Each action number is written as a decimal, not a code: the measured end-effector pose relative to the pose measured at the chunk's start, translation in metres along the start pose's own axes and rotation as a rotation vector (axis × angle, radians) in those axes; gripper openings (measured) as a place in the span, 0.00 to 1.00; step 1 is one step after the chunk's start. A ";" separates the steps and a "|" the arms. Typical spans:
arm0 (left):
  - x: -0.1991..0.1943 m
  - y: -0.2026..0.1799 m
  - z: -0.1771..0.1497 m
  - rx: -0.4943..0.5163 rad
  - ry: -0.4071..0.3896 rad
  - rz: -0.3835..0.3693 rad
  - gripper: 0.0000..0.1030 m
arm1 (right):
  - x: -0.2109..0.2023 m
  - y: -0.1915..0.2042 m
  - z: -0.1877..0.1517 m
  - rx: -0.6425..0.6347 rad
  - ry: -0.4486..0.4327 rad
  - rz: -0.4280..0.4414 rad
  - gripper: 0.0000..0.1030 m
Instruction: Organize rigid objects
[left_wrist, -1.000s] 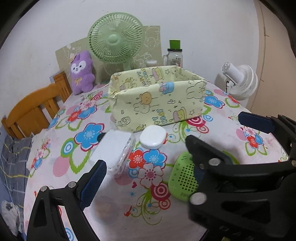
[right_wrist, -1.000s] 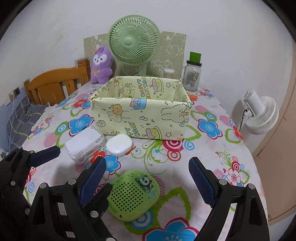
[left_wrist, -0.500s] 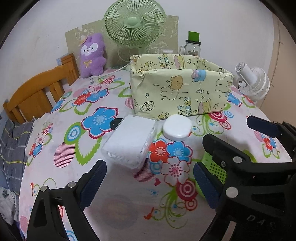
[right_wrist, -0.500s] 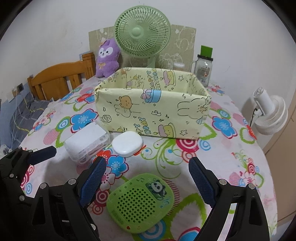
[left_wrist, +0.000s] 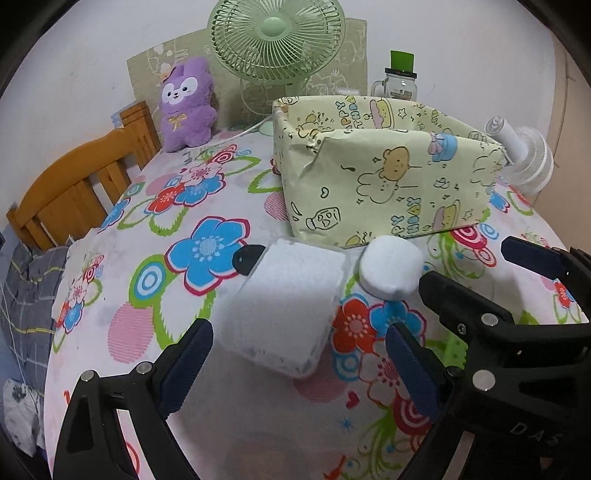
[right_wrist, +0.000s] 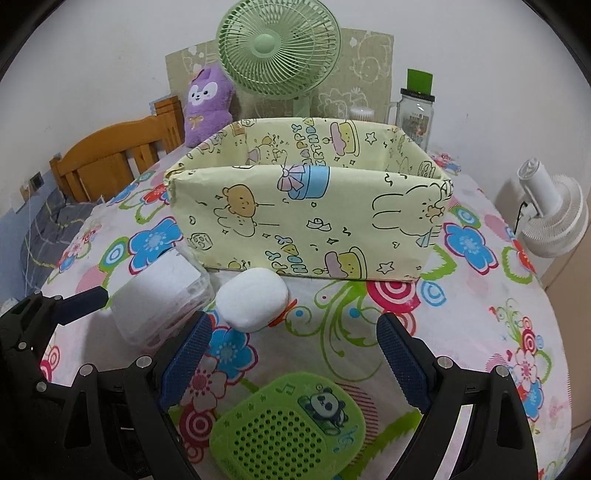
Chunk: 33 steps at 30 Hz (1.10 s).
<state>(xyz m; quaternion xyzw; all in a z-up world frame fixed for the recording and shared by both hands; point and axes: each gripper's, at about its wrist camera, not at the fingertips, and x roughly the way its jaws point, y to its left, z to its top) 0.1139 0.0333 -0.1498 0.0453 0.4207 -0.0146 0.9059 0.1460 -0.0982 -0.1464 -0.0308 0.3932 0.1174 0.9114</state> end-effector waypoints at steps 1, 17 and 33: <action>0.002 0.000 0.002 0.004 0.003 0.000 0.91 | 0.002 0.000 0.000 0.007 0.002 -0.002 0.90; 0.026 0.005 0.009 -0.001 0.034 -0.024 0.74 | 0.029 0.001 0.008 0.037 0.065 0.017 0.90; 0.028 0.015 0.008 -0.011 0.027 -0.052 0.64 | 0.042 0.005 0.013 0.027 0.099 0.005 0.90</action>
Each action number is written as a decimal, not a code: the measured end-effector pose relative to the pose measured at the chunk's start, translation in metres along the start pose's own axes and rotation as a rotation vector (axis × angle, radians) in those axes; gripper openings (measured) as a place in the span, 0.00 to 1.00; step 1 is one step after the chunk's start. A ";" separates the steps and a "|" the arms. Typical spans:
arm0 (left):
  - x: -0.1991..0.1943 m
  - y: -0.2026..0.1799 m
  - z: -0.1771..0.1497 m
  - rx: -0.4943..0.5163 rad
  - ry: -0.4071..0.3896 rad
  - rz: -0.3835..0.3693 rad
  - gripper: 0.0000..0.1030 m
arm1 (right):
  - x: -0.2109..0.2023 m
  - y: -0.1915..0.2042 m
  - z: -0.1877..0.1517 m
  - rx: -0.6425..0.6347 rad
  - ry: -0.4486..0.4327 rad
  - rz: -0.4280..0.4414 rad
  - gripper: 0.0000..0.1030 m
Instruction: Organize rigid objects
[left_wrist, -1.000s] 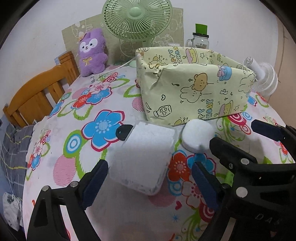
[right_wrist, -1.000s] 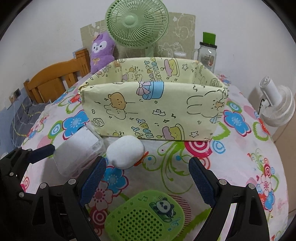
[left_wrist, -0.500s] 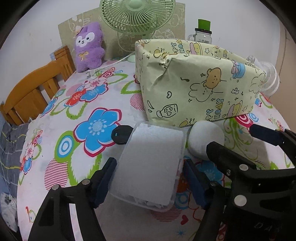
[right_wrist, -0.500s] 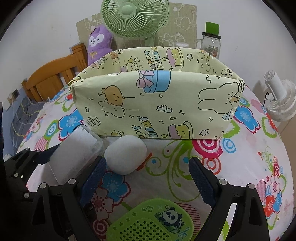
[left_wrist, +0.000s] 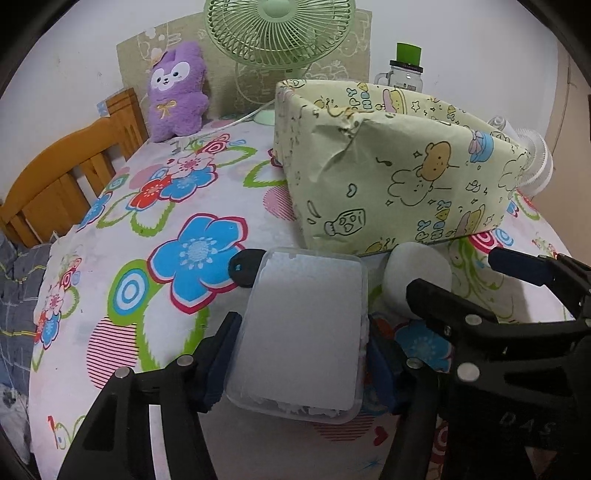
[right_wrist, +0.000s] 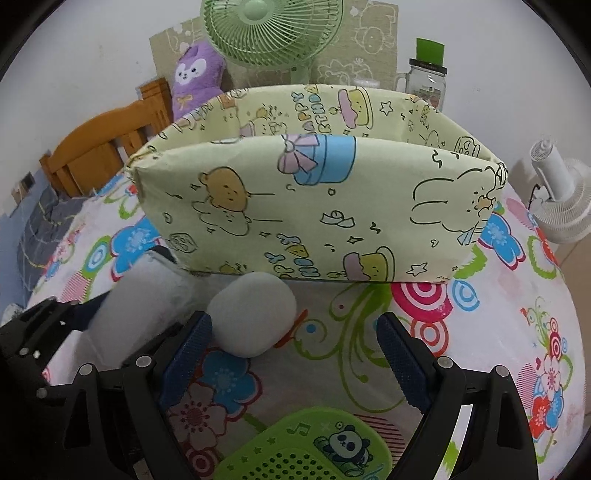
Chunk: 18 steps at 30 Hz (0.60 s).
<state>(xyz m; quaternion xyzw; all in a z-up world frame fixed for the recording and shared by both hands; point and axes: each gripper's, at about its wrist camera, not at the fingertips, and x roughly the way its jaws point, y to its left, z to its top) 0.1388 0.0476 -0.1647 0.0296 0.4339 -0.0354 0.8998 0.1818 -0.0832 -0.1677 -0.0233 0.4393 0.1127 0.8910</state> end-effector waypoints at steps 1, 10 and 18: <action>0.000 0.001 0.000 -0.001 0.000 0.003 0.64 | 0.001 0.000 0.000 0.001 0.004 0.003 0.90; -0.001 0.000 -0.001 0.017 -0.007 0.031 0.64 | 0.005 0.010 0.005 -0.006 0.009 -0.019 0.90; -0.002 -0.003 -0.001 0.031 -0.012 0.052 0.64 | 0.016 0.018 0.006 0.014 0.025 -0.032 0.80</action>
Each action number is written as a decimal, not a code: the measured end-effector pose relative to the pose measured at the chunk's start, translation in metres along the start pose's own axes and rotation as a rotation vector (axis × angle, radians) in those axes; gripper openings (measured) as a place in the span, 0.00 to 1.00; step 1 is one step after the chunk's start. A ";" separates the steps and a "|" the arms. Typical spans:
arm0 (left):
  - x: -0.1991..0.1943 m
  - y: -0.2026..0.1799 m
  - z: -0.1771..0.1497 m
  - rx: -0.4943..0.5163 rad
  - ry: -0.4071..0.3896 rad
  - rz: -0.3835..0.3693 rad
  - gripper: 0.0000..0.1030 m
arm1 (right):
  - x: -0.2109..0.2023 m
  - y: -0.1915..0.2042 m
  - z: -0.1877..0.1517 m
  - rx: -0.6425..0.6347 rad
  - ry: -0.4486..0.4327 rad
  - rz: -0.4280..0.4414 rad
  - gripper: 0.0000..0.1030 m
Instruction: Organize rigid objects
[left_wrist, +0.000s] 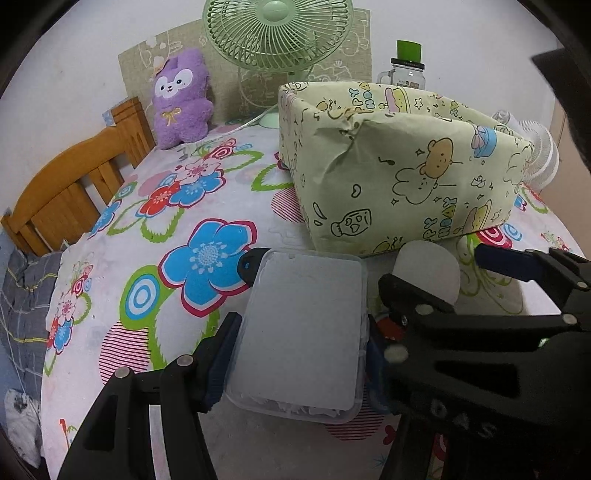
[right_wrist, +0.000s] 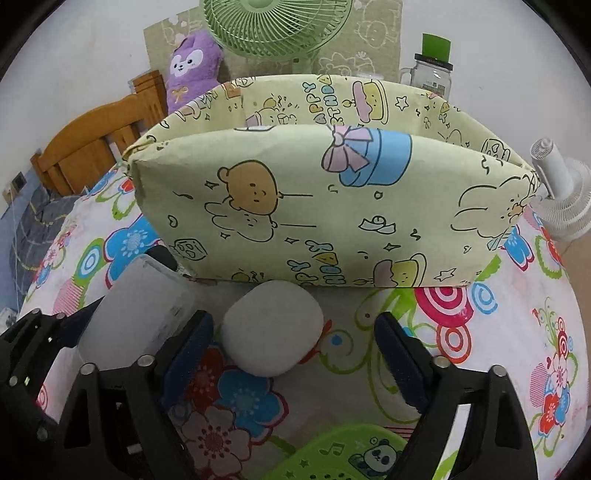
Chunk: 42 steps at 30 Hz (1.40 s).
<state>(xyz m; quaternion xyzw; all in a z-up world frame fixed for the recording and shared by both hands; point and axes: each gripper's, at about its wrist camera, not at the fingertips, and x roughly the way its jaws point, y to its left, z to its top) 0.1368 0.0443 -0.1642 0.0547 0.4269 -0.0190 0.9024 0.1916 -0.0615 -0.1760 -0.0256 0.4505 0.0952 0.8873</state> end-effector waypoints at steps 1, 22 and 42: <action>0.000 0.000 0.000 0.000 0.000 0.001 0.64 | 0.002 0.000 0.000 0.005 0.008 0.015 0.75; -0.019 -0.023 -0.004 -0.015 0.002 -0.059 0.62 | -0.031 -0.007 -0.012 -0.021 -0.024 -0.006 0.56; -0.055 -0.066 -0.001 0.013 -0.030 -0.061 0.60 | -0.084 -0.043 -0.028 0.004 -0.097 -0.030 0.56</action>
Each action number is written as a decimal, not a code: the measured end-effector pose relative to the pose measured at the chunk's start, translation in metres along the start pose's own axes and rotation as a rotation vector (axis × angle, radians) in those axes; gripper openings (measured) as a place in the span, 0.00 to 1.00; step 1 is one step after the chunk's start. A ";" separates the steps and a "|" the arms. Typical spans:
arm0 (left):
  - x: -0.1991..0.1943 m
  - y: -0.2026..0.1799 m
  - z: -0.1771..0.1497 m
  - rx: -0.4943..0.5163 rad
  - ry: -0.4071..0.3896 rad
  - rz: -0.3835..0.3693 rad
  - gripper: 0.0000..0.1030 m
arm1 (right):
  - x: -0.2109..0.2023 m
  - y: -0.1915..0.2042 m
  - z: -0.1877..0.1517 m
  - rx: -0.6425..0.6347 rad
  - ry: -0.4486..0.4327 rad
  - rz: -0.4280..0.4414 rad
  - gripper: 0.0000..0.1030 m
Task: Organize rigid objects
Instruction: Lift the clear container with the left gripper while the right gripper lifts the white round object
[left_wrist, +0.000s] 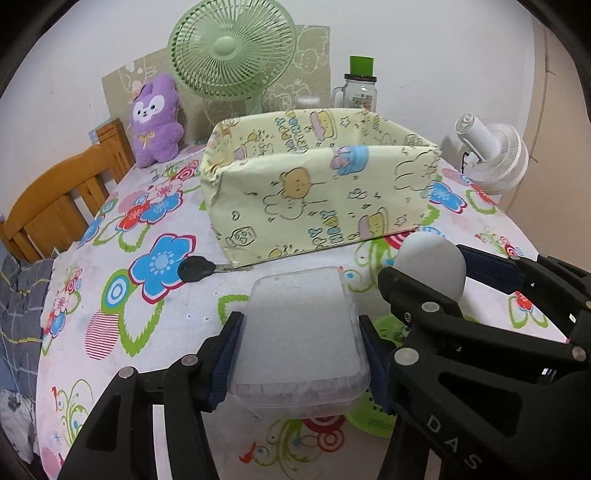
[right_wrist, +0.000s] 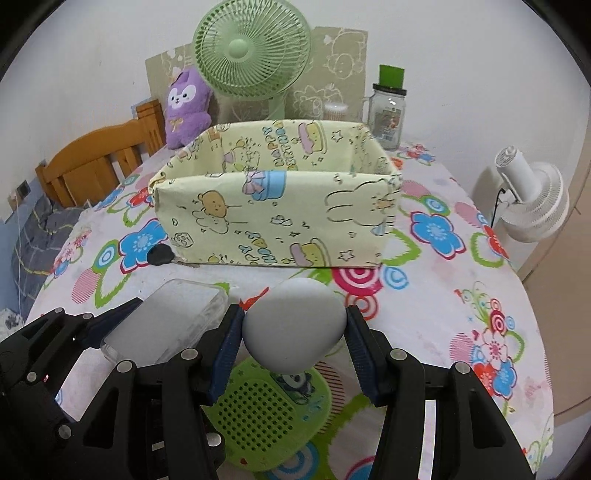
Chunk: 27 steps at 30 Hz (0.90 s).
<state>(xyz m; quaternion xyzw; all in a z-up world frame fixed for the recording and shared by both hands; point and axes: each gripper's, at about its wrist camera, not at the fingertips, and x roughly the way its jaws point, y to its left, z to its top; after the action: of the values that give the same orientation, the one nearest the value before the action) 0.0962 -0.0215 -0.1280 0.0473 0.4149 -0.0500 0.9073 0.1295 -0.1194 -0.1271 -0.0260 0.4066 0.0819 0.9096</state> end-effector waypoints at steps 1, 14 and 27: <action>-0.002 -0.002 0.001 0.003 -0.002 -0.001 0.60 | -0.002 -0.001 0.000 0.002 -0.003 -0.001 0.56; -0.025 -0.020 0.012 0.026 -0.034 -0.001 0.60 | -0.031 -0.019 0.005 0.023 -0.038 -0.005 0.56; -0.043 -0.022 0.029 0.013 -0.063 0.033 0.60 | -0.048 -0.023 0.024 0.005 -0.072 0.018 0.56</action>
<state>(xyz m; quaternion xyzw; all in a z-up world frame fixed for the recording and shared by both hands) 0.0874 -0.0453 -0.0778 0.0586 0.3850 -0.0392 0.9202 0.1192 -0.1457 -0.0761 -0.0170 0.3738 0.0897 0.9230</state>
